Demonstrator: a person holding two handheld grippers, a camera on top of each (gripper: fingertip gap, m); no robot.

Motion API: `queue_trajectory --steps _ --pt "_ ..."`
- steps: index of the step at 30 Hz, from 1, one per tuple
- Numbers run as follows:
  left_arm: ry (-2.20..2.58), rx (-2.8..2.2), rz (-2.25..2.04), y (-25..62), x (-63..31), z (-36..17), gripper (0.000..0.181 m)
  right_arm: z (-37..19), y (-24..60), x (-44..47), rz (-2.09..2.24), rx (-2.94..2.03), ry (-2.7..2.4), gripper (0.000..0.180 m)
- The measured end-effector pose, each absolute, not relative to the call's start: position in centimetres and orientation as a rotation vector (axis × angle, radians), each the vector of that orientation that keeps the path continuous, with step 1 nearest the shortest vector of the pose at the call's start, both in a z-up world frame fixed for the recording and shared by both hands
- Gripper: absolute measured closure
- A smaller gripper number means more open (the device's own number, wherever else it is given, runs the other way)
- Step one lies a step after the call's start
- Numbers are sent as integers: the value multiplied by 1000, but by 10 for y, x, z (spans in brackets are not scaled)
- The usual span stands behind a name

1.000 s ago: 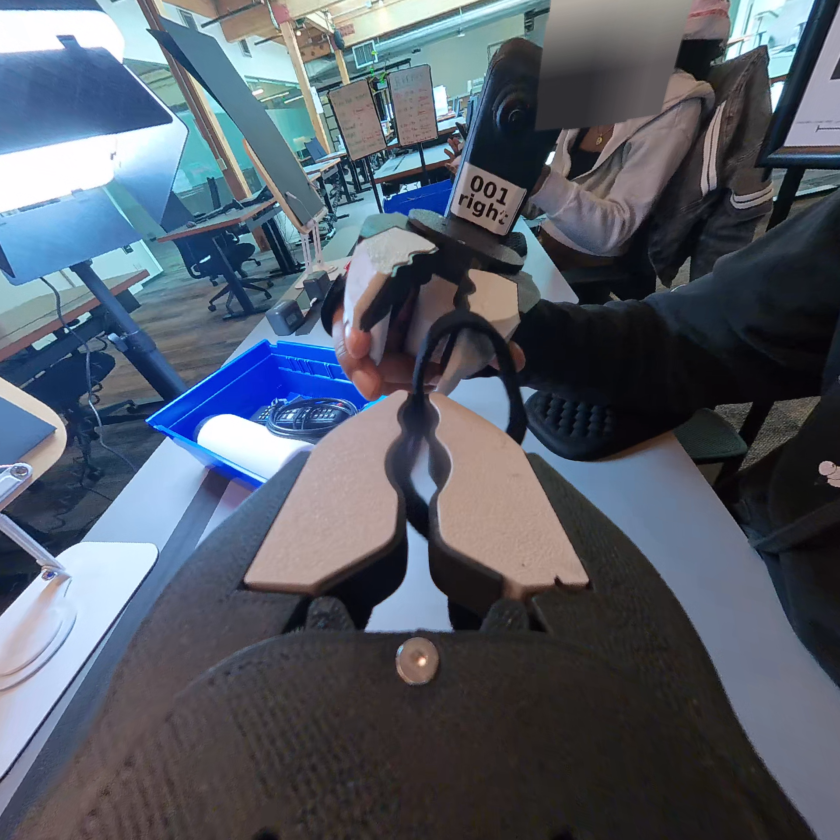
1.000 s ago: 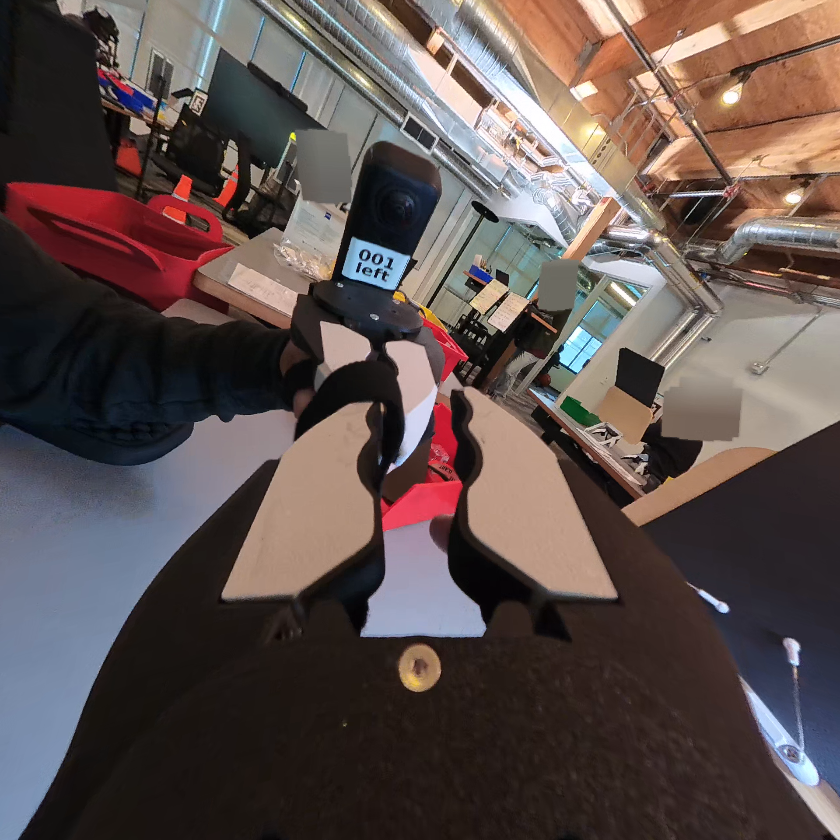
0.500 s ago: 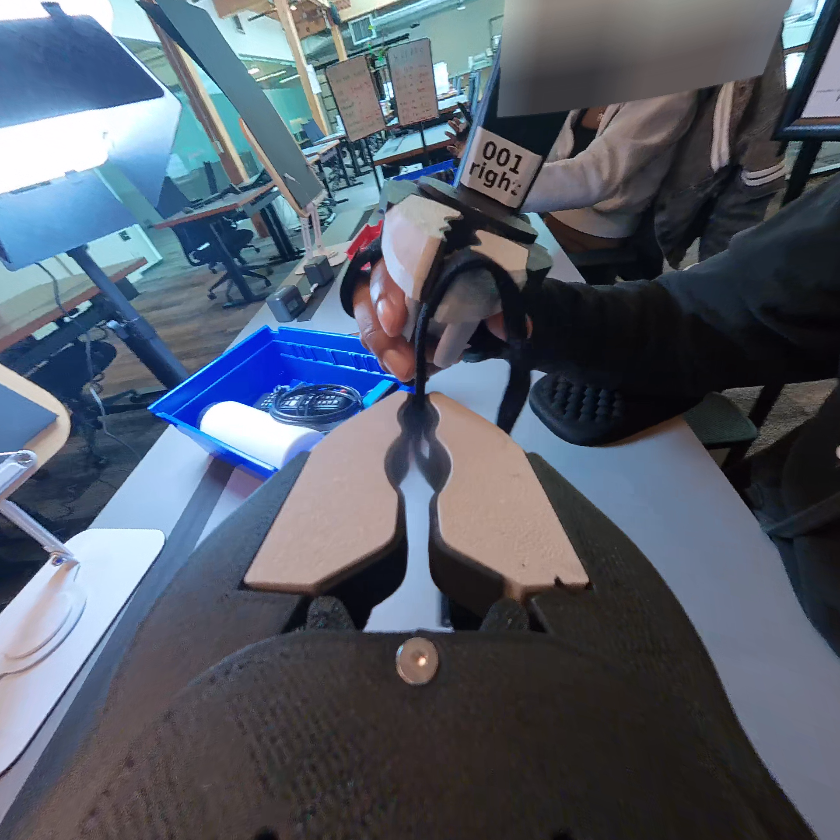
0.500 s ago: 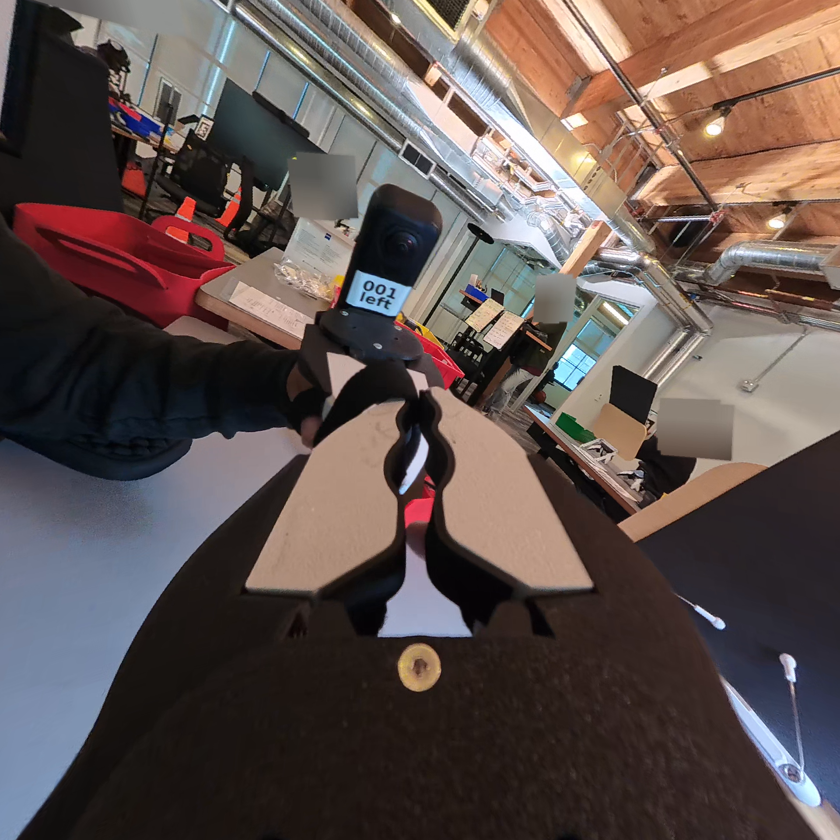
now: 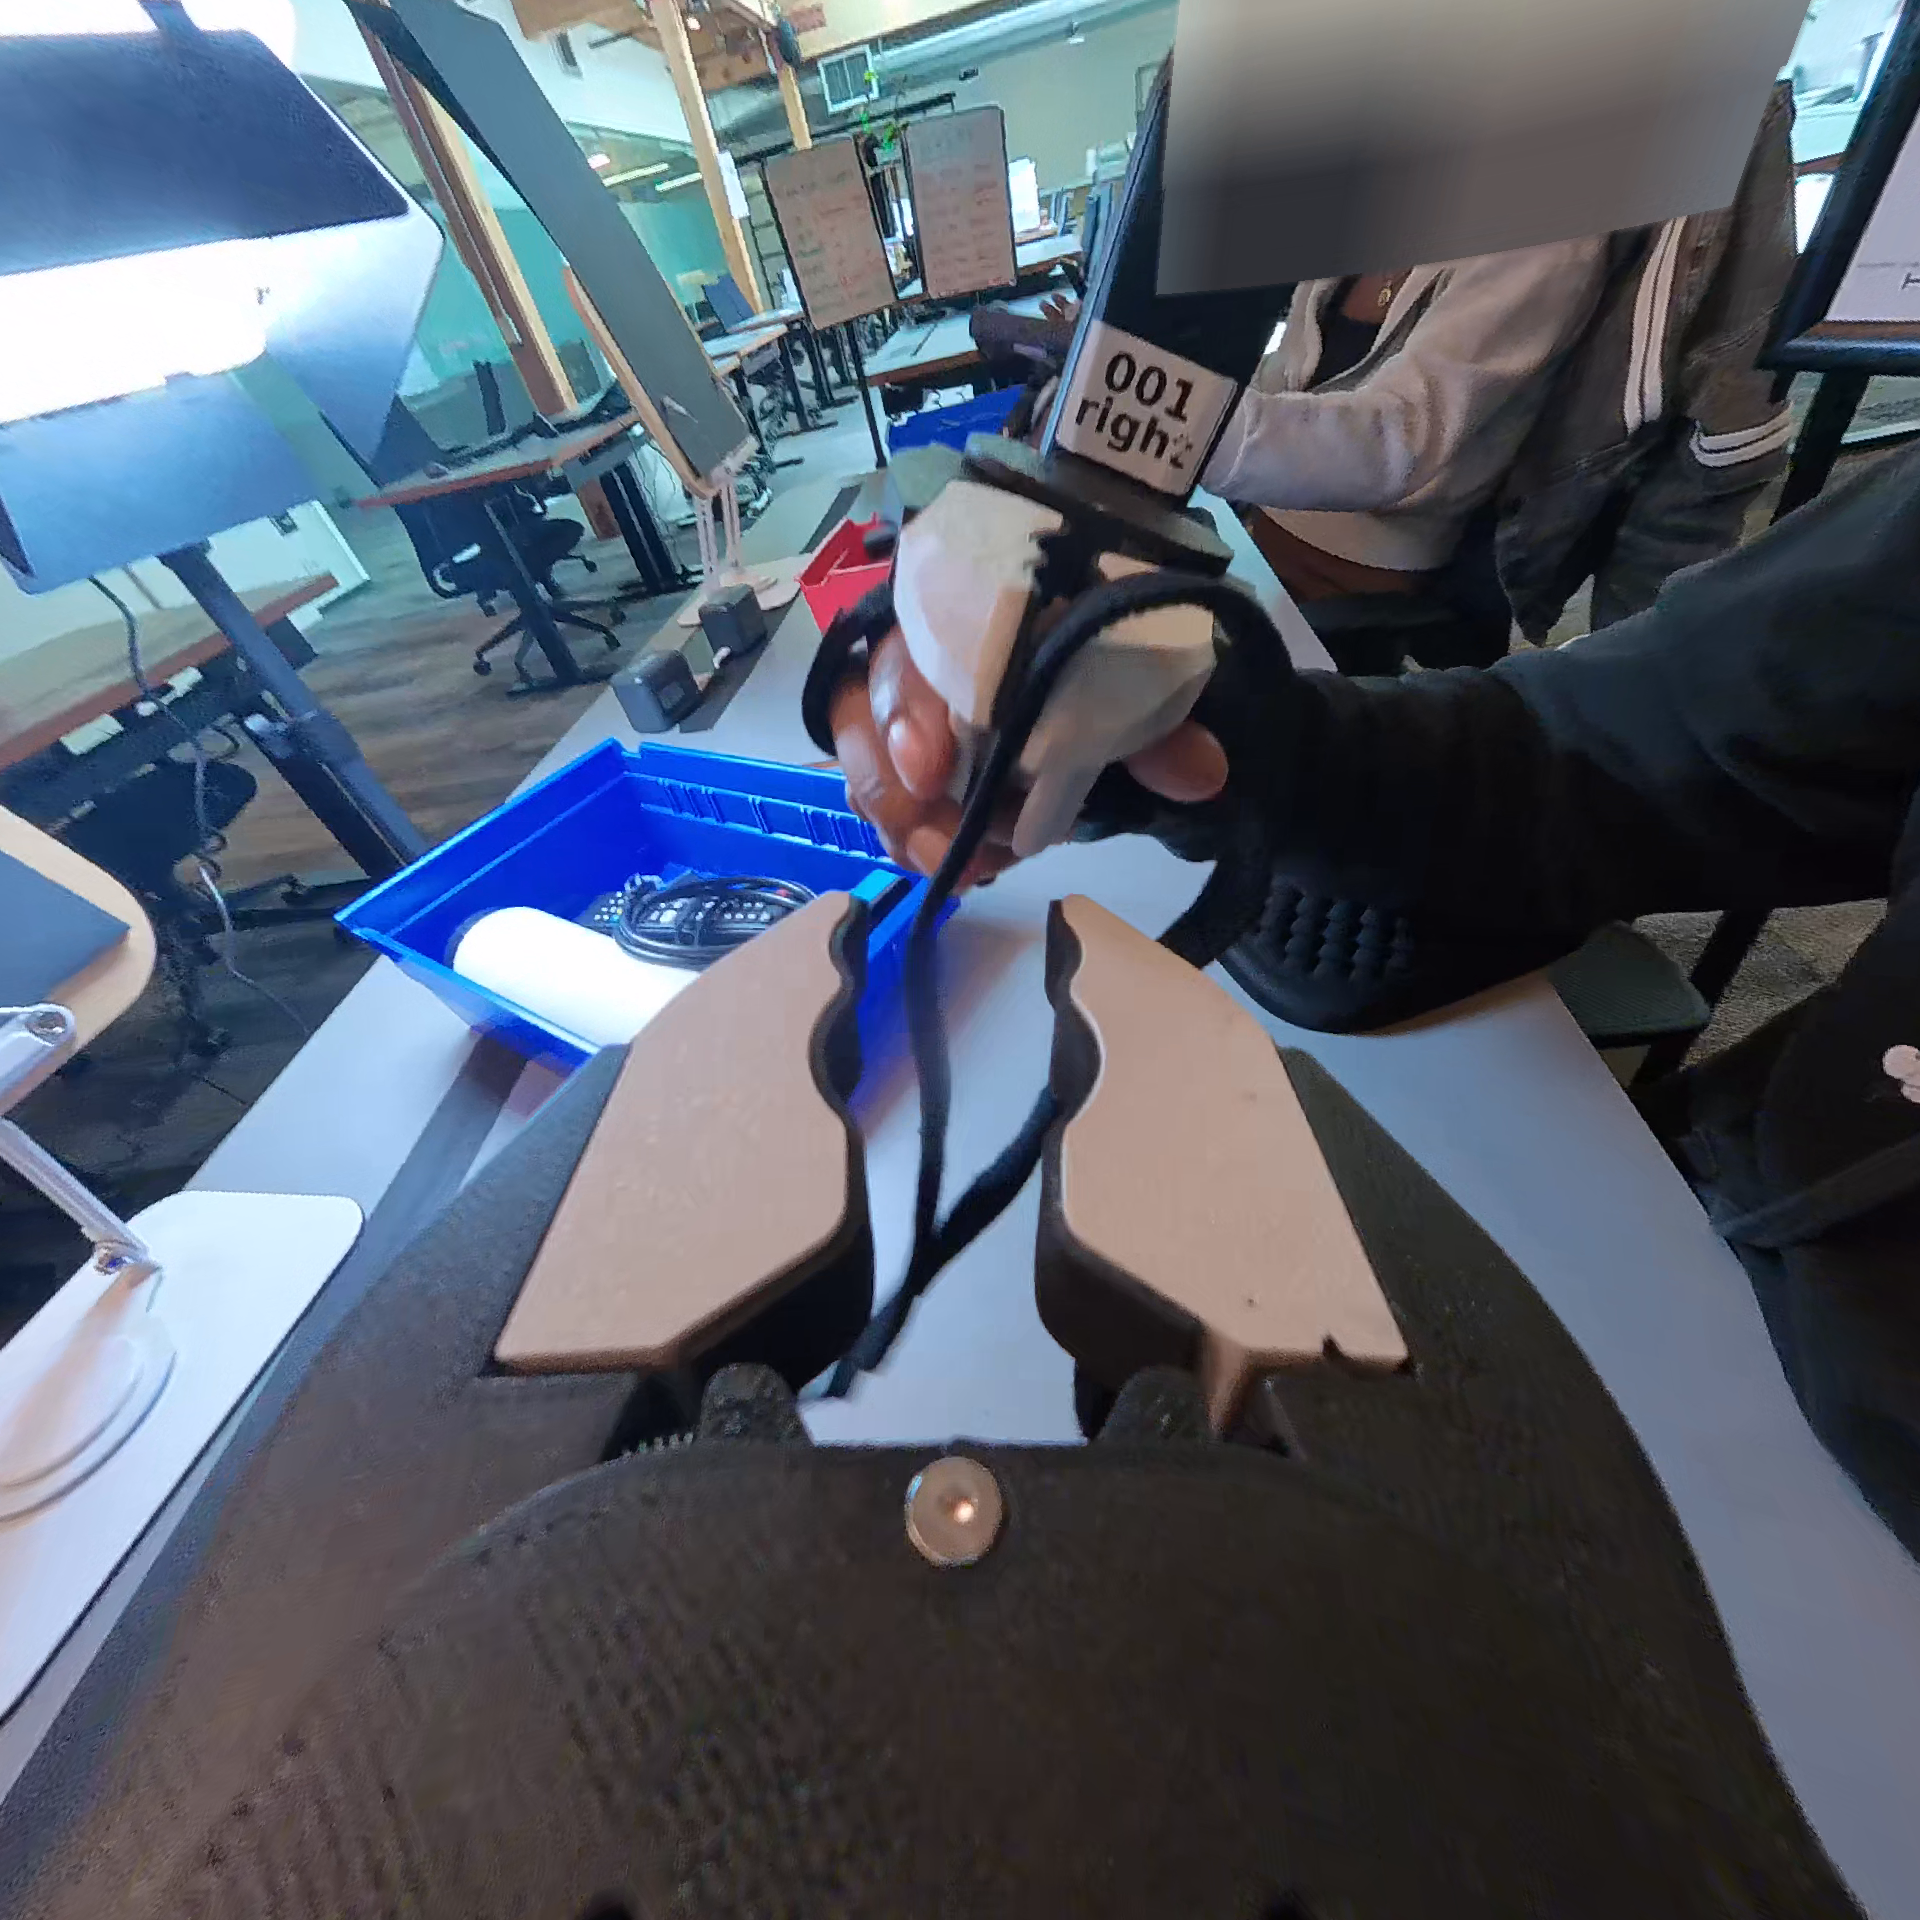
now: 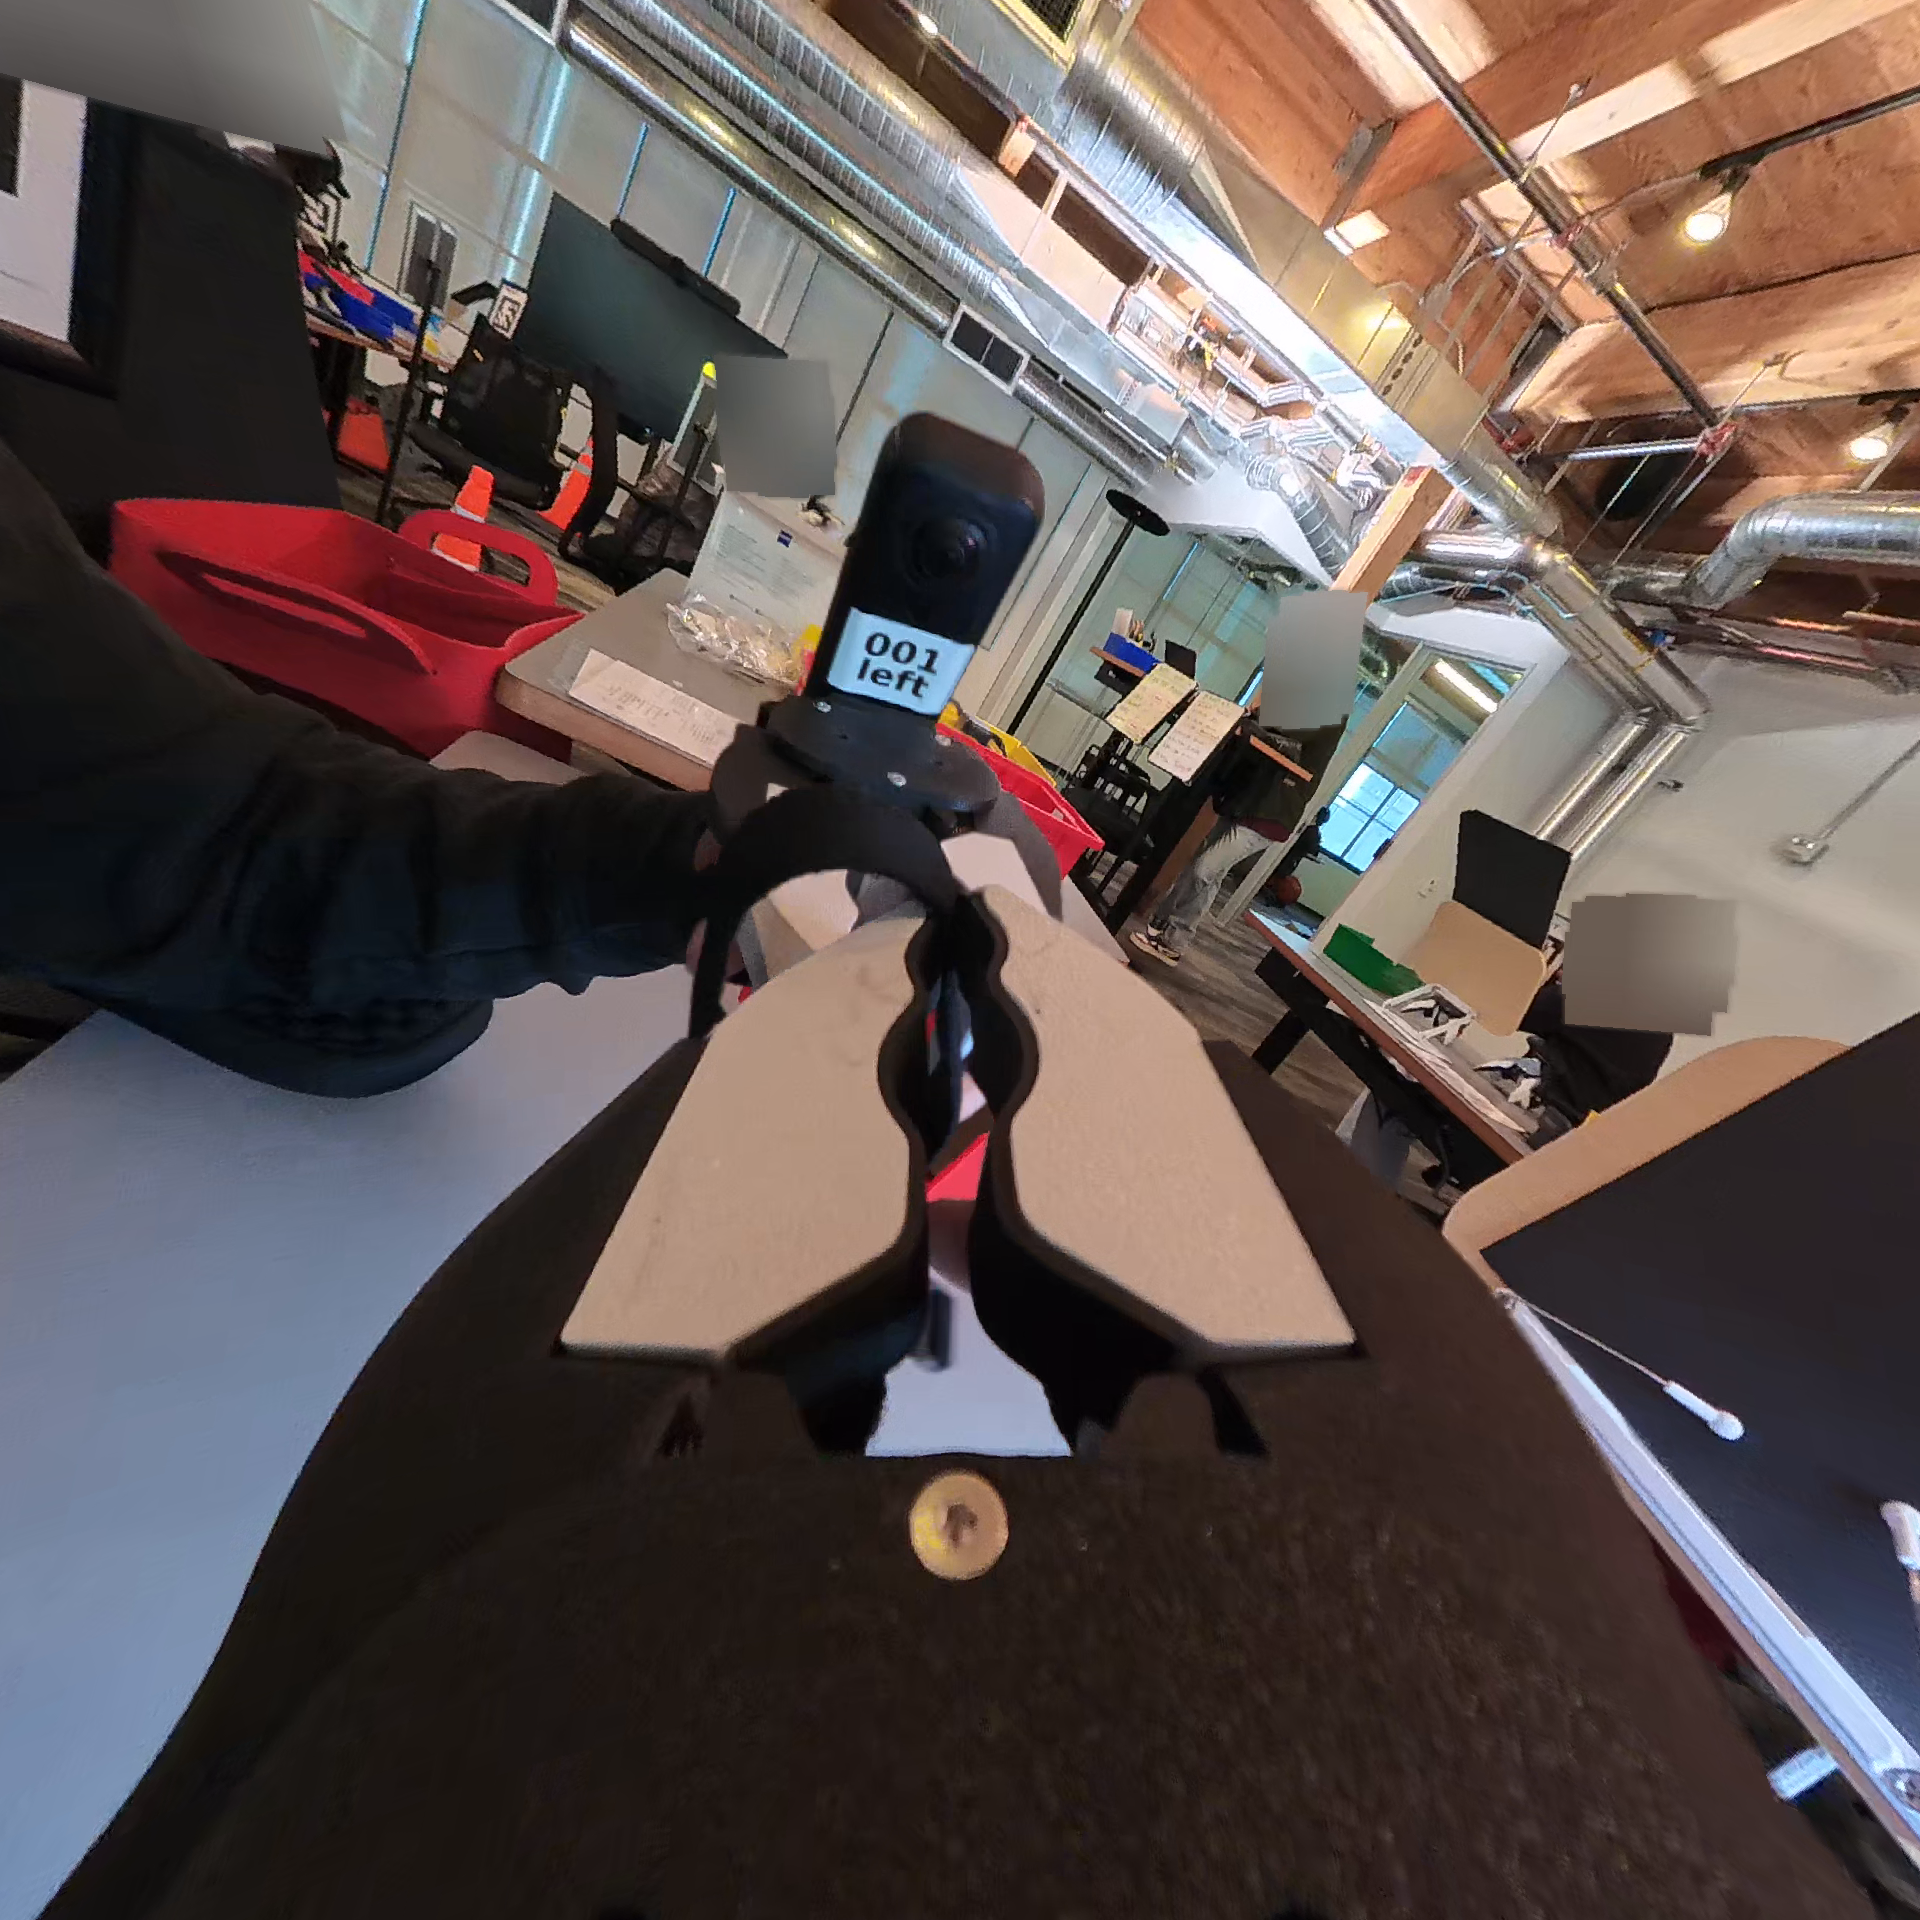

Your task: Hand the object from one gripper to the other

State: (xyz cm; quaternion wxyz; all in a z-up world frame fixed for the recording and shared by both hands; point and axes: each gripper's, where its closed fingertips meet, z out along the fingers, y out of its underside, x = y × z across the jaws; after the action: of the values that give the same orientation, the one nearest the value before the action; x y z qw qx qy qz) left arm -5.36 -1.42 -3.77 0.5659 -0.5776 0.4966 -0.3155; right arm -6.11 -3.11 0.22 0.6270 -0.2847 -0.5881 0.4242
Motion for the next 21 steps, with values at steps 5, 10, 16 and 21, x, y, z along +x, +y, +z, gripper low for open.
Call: queue_trajectory --steps 5,10,16,21 --pt "1178 -1368 -672 -7 -56 -45 178 5 -31 -58 971 -636 -1332 177" --pt "1171 -1320 -674 -13 -53 -34 179 -6 -23 -66 1005 -743 -1363 132" --pt "1168 -1296 -658 -15 -52 -31 178 -8 -26 -66 1005 -702 -1363 176" --pt "1163 -1330 -698 -10 -57 -38 148 -1 -25 -61 1018 -692 -1343 177"
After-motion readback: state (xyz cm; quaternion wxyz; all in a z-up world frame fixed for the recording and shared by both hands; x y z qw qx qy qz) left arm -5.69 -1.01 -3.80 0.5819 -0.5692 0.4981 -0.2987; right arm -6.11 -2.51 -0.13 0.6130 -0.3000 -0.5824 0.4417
